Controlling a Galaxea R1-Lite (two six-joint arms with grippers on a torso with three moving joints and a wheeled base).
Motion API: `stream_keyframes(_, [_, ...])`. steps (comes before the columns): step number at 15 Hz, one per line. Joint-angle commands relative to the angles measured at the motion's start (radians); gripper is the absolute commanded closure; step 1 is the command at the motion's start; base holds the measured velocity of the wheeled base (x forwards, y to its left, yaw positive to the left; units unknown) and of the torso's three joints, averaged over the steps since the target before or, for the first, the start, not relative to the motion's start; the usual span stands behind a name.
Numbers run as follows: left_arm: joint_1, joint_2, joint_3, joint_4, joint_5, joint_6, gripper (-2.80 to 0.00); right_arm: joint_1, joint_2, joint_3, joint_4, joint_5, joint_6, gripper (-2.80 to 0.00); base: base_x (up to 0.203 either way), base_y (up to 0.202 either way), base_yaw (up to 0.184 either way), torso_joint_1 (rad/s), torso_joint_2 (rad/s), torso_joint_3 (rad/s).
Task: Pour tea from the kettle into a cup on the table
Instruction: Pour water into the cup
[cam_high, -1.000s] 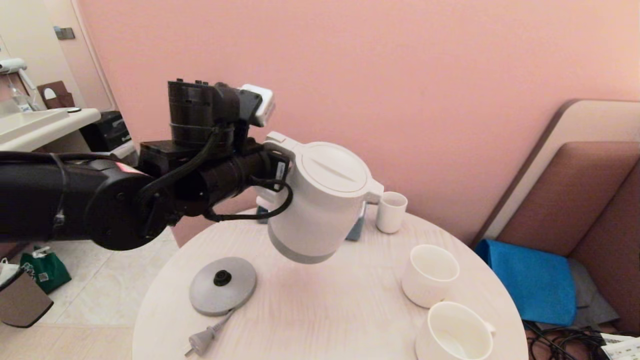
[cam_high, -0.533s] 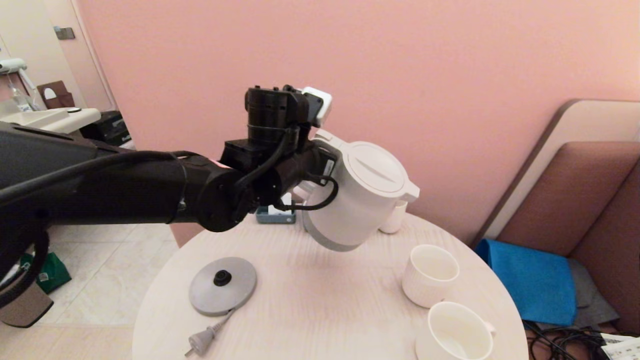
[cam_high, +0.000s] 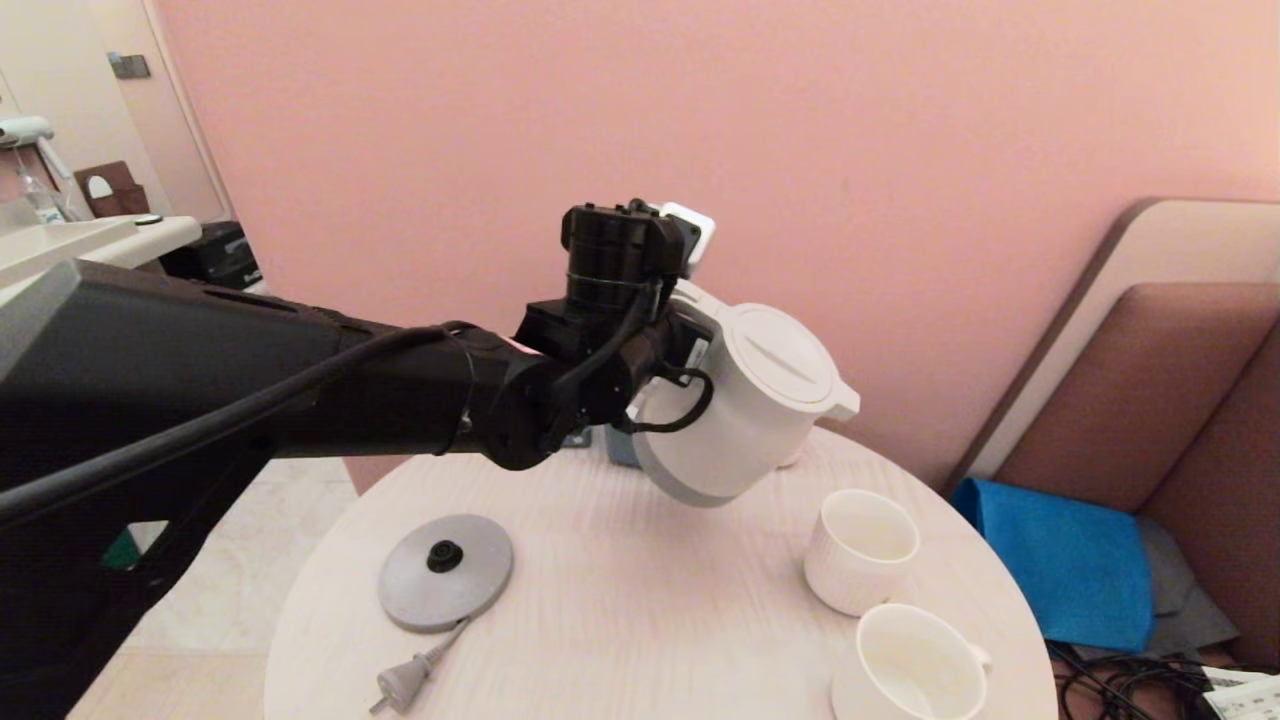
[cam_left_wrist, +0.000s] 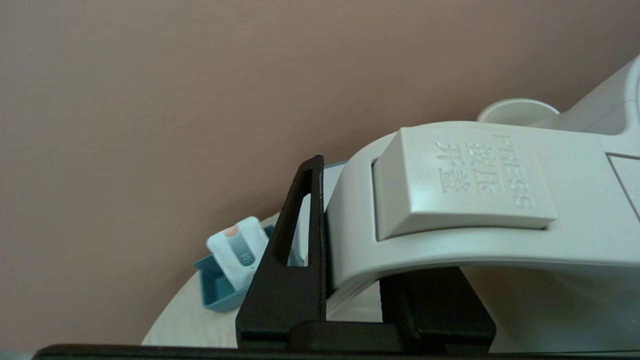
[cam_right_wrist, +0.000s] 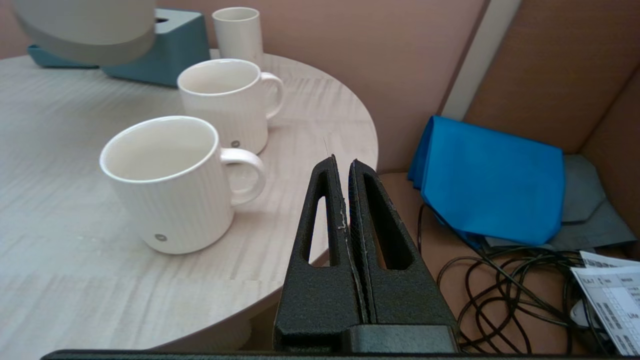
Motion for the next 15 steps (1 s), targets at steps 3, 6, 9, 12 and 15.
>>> stream_keyframes(3, [-0.013,0.037,-0.009,0.001,0.012,0.054,0.0,0.0,0.0,0.0,0.0,0.0,0.0,0.0,0.0,0.0,0.0,0.0,0.0,0.0])
stream_keyframes(6, [-0.026,0.053,-0.009,0.001,0.012,0.088,0.0,0.0,0.0,0.0,0.0,0.0,0.0,0.0,0.0,0.0,0.0,0.0,0.0,0.0])
stream_keyframes(9, [-0.045,0.064,-0.013,0.016,0.039,0.107,0.0,0.0,0.0,0.0,0.0,-0.001,0.0,0.0,0.0,0.0,0.0,0.0,0.0,0.0])
stream_keyframes(12, [-0.055,0.092,-0.064,0.017,0.048,0.144,0.0,0.0,0.0,0.0,0.0,0.0,0.0,0.0,0.0,0.0,0.0,0.0,0.0,0.0])
stream_keyframes(15, [-0.065,0.117,-0.089,0.018,0.056,0.186,0.0,0.0,0.0,0.0,0.0,-0.001,0.0,0.0,0.0,0.0,0.0,0.0,0.0,0.0])
